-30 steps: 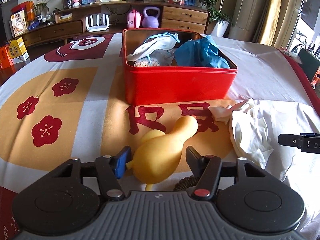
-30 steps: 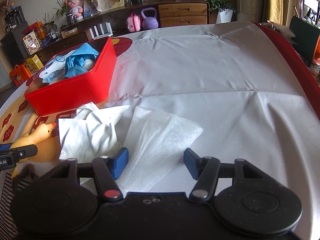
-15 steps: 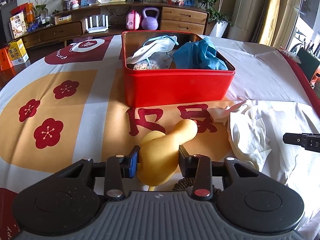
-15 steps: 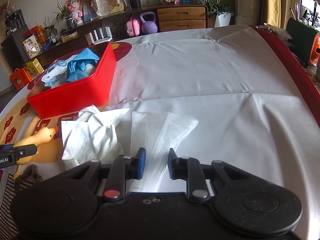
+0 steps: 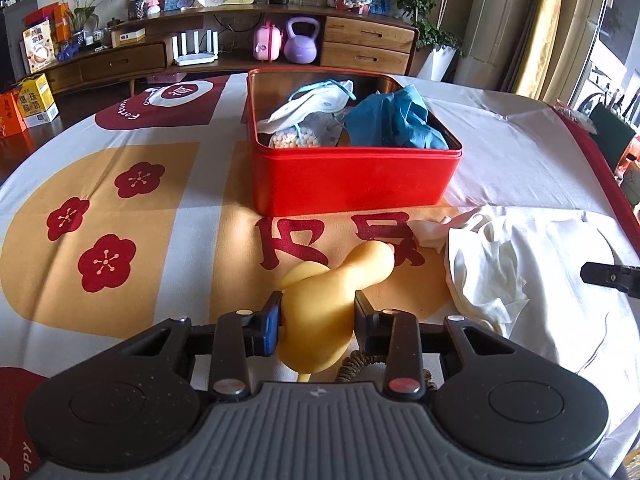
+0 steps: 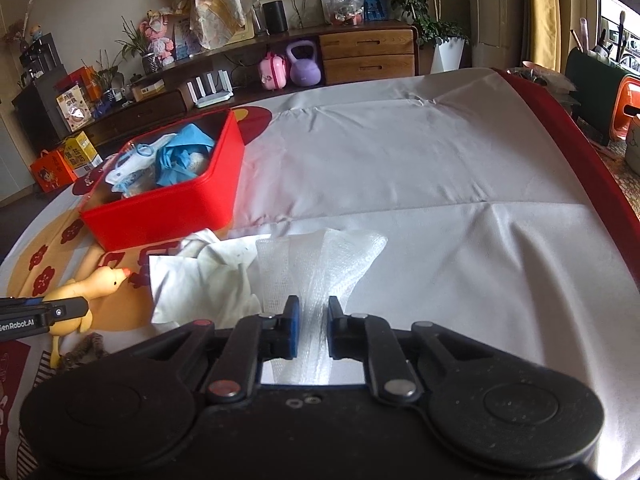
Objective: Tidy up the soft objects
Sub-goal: 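Carry the yellow toy and white tissue with both tools over the red tin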
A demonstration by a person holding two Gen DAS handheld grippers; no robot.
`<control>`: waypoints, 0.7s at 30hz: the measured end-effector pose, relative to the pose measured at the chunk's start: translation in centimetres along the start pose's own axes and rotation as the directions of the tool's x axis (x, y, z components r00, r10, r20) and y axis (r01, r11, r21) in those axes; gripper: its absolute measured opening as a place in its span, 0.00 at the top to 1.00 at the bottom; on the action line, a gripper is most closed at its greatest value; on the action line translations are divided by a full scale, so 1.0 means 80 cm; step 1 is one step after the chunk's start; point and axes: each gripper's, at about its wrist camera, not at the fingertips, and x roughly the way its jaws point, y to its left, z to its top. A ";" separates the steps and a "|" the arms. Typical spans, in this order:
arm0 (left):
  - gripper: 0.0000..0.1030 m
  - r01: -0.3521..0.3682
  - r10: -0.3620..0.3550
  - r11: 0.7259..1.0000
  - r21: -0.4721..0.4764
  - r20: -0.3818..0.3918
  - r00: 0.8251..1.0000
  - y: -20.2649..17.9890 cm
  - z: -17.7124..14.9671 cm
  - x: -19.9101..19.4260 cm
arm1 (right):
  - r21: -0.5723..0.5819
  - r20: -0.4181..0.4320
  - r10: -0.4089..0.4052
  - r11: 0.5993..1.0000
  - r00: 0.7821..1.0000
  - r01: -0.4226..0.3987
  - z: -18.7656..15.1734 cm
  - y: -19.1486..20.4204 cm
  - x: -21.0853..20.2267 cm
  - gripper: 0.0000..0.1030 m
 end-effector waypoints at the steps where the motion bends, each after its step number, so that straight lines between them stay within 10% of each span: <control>1: 0.66 0.002 -0.002 1.000 -0.001 0.003 1.000 0.000 0.000 -0.003 | -0.001 0.003 0.007 1.000 1.000 -0.007 0.001 0.002 -0.003 0.88; 21: 0.66 0.066 -0.064 0.997 -0.050 0.038 0.997 -0.012 0.022 -0.060 | -0.028 0.075 0.151 0.988 0.986 -0.149 0.032 0.048 -0.069 0.88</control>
